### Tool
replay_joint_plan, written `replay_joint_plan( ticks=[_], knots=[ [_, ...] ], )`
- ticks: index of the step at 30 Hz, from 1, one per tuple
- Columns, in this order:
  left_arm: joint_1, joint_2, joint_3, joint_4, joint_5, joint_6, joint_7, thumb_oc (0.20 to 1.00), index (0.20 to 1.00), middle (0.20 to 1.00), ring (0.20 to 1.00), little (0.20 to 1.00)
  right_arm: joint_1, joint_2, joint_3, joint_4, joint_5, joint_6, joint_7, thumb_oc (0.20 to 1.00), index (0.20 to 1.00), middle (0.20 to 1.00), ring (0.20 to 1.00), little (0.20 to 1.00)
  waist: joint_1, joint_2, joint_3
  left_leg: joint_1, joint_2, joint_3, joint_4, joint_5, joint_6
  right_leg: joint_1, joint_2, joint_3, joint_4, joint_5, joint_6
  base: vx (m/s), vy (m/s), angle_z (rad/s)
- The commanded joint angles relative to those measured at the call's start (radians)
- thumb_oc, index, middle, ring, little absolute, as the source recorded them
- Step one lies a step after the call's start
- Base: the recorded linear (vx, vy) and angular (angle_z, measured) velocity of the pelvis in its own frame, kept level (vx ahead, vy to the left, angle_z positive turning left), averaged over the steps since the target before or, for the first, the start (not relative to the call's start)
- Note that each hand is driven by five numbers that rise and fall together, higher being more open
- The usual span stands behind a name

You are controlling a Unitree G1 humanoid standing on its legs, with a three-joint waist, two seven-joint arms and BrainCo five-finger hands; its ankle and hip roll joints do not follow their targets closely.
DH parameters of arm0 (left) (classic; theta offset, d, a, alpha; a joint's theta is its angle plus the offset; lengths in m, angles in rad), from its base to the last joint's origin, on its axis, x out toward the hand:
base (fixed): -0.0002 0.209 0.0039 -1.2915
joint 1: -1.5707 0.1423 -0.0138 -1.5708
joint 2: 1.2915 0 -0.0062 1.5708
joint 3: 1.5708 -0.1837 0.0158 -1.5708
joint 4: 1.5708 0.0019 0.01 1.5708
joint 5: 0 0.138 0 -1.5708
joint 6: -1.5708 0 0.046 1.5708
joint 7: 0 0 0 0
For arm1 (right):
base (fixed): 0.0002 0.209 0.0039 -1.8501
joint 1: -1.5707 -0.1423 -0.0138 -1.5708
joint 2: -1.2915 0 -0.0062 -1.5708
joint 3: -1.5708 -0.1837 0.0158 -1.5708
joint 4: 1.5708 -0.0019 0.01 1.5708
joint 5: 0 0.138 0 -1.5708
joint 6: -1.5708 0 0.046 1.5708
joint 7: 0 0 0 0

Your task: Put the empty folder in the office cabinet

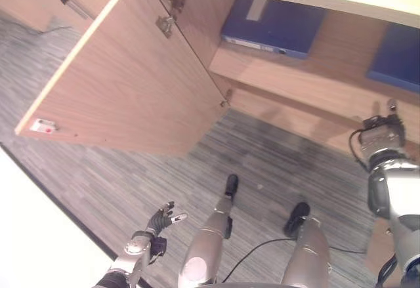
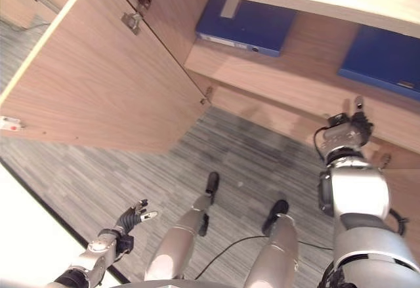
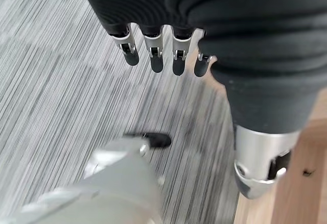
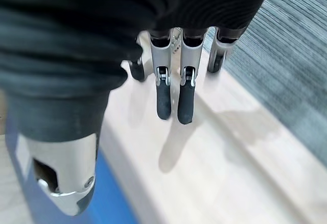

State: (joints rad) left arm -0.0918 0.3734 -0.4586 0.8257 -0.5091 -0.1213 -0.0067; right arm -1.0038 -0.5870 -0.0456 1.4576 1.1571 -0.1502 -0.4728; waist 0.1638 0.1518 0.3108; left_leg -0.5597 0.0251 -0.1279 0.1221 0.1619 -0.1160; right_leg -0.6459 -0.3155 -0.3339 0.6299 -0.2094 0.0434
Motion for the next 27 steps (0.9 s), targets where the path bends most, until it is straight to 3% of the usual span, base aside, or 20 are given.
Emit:
replay_joint_plan(
  ticks=[1,4,5,8,14,19,25,27],
  knots=[
    [-0.047,-0.002,0.053,0.044,-0.040,-0.017,0.031,1.000,1.000,1.000,1.000,1.000,-0.025,0.019,-0.001,-0.039,-0.056,0.005,0.018,1.000,1.000,1.000,1.000,1.000,0.019,0.006,0.096,0.045,-0.041,0.052,0.063,-0.148,0.017,0.125,0.047,0.090,-0.123,0.030,0.083,-0.08,0.000,-0.02],
    [-0.037,-0.019,0.097,0.052,-0.051,-0.021,0.033,1.000,1.000,1.000,1.000,1.000,0.105,0.110,0.041,-0.205,-0.161,-0.036,0.048,1.000,1.000,1.000,1.000,1.000,-0.004,-0.019,0.124,0.023,-0.029,0.059,0.156,-0.183,0.026,0.122,0.060,0.111,-0.078,0.008,0.069,-0.06,0.013,-0.19],
    [-0.031,-0.030,0.131,0.065,-0.044,-0.025,0.029,1.000,1.000,1.000,1.000,1.000,0.236,0.169,0.036,-0.340,-0.195,-0.088,0.088,1.000,1.000,1.000,1.000,1.000,-0.022,-0.034,0.145,0.016,-0.019,0.058,0.212,-0.204,0.027,0.124,0.067,0.115,-0.046,-0.007,0.062,-0.05,-0.010,-0.09],
    [-0.020,-0.030,0.178,0.107,-0.008,-0.030,0.019,1.000,1.000,1.000,1.000,1.000,0.396,0.237,-0.001,-0.459,-0.197,-0.158,0.138,1.000,1.000,1.000,1.000,1.000,-0.042,-0.048,0.166,0.016,-0.001,0.054,0.292,-0.242,0.027,0.134,0.074,0.115,0.003,-0.040,0.050,-0.04,-0.031,-0.17],
    [-0.009,-0.038,0.225,0.167,0.043,-0.038,0.023,1.000,1.000,1.000,1.000,1.000,0.528,0.330,0.008,-0.567,-0.180,-0.192,0.208,1.000,1.000,1.000,1.000,1.000,-0.073,-0.068,0.188,0.044,0.042,0.055,0.424,-0.311,0.027,0.158,0.096,0.126,0.069,-0.074,0.029,-0.05,-0.012,-0.09],
    [0.012,-0.049,0.264,0.179,0.053,-0.050,0.018,1.000,1.000,1.000,1.000,1.000,0.596,0.324,0.061,-0.616,-0.287,-0.181,0.236,1.000,1.000,1.000,1.000,1.000,-0.079,-0.078,0.183,0.081,0.069,0.077,0.431,-0.309,0.023,0.193,0.116,0.131,0.036,-0.053,0.028,-0.02,0.000,-0.22],
    [0.052,-0.053,0.296,0.196,0.091,-0.060,-0.015,1.000,1.000,1.000,1.000,1.000,0.723,0.261,0.139,-0.686,-0.490,-0.139,0.292,1.000,1.000,1.000,1.000,1.000,-0.090,-0.094,0.156,0.146,0.093,0.093,0.387,-0.265,0.002,0.288,0.129,0.115,-0.064,-0.011,0.036,0.01,-0.040,-0.08],
    [0.050,-0.061,0.296,0.214,0.109,-0.060,-0.029,1.000,1.000,1.000,1.000,1.000,0.760,0.251,0.144,-0.659,-0.524,-0.125,0.300,1.000,1.000,1.000,1.000,1.000,-0.103,-0.100,0.139,0.163,0.111,0.128,0.354,-0.207,-0.016,0.333,0.122,0.087,-0.130,0.010,0.035,0.00,-0.052,0.08]
  ],
)
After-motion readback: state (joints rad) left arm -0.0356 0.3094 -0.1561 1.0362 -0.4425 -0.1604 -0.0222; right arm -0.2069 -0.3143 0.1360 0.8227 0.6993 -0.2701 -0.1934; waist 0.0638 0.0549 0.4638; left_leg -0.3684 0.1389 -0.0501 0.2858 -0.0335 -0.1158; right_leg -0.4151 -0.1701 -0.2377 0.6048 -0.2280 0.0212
